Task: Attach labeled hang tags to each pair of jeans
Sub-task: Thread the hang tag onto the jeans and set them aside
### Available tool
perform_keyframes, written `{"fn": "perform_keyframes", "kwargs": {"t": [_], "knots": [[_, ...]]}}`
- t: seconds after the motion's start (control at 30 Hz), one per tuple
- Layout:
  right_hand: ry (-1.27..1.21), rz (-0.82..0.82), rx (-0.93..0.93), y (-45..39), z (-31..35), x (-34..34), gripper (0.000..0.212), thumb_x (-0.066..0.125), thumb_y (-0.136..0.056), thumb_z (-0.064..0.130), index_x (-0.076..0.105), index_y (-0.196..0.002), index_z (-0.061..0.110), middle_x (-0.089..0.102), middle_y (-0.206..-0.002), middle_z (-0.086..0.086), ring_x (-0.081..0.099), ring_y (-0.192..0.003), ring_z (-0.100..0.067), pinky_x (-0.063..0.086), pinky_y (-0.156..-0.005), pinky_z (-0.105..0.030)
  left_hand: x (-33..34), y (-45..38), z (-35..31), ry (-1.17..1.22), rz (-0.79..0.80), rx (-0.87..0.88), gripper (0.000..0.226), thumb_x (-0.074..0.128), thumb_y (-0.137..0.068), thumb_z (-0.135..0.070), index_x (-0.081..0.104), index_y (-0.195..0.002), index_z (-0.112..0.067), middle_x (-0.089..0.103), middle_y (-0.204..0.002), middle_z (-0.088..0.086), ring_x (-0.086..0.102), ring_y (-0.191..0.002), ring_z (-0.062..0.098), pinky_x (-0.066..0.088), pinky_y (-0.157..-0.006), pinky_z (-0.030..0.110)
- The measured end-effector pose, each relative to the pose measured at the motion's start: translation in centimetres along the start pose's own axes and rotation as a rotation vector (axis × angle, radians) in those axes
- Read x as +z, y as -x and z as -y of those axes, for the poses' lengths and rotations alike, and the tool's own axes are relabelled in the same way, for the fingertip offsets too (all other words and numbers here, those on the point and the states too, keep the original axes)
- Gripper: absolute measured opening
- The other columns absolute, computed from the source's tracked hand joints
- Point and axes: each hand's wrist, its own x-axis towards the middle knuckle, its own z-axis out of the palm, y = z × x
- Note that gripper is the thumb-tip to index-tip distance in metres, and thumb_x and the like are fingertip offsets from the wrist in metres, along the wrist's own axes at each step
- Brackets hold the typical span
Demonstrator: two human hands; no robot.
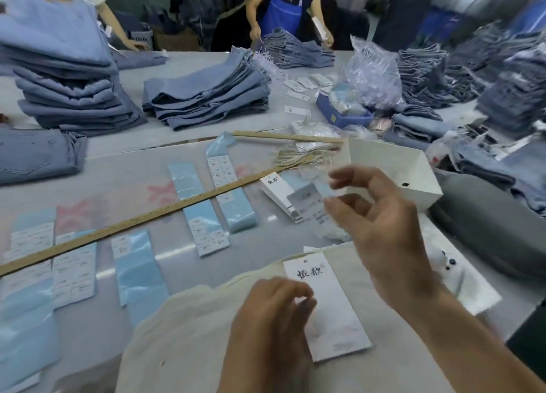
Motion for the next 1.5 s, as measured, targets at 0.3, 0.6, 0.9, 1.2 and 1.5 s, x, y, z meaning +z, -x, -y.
{"fn": "perform_keyframes", "kwargs": {"t": [0.3, 0.6, 0.9, 1.2, 1.5], "knots": [[0.049, -0.18, 0.285, 9.5, -1.8, -1.5, 0.042, 0.07, -0.087, -0.008, 0.07, -0.095, 0.033, 0.069, -0.099, 0.011, 0.072, -0.072, -0.018, 0.056, -0.055, -0.026, 2.0, -3.1, 0.9, -0.321, 0.464, -0.426, 0.048, 0.046, -0.087, -0.067, 0.057, -0.123, -0.038, 0.05, -0.119, -0.01, 0.039, -0.121, 0.017, 0.014, -0.081, 0.035], [0.151, -0.274, 0.182, 9.7, -1.9, -1.6, 0.044, 0.071, -0.087, -0.006, 0.066, -0.099, 0.036, 0.067, -0.1, 0.013, 0.073, -0.073, -0.016, 0.056, -0.066, -0.025, 1.3, -4.3, -1.6, 0.75, 0.258, -0.556, 0.007, 0.056, -0.104, -0.018, 0.055, -0.097, -0.019, 0.079, -0.094, 0.001, 0.076, -0.081, 0.021, 0.06, -0.06, 0.032], [0.279, -0.293, 0.123, 9.8, -2.8, -1.6, 0.035, 0.074, -0.088, 0.002, 0.064, -0.105, 0.031, 0.066, -0.107, 0.008, 0.074, -0.079, -0.014, 0.061, -0.07, -0.037, 0.9, -3.0, -2.0, 1.022, 0.23, -0.609, 0.009, 0.05, -0.106, -0.018, 0.055, -0.112, -0.014, 0.079, -0.099, 0.009, 0.077, -0.087, 0.029, 0.061, -0.062, 0.033], [0.395, -0.29, 0.051, 9.7, -2.6, -1.2, 0.035, 0.073, -0.085, -0.001, 0.064, -0.103, 0.028, 0.063, -0.106, 0.003, 0.073, -0.077, -0.011, 0.061, -0.068, -0.037, 1.4, -2.2, -2.3, 0.862, 0.167, -0.432, 0.014, 0.074, -0.09, -0.018, 0.066, -0.101, -0.019, 0.079, -0.101, 0.0, 0.076, -0.091, 0.023, 0.064, -0.074, 0.039], [0.702, -0.313, -0.006, 9.7, -2.3, -1.3, 0.057, 0.088, -0.072, 0.029, 0.058, -0.12, 0.036, 0.042, -0.12, 0.015, 0.06, -0.094, -0.008, 0.06, -0.071, -0.026, 1.7, -1.3, -2.6, 0.844, -0.015, -0.376, 0.019, 0.07, -0.094, -0.004, 0.069, -0.091, -0.023, 0.079, -0.098, -0.002, 0.076, -0.088, 0.019, 0.061, -0.071, 0.03]]}}
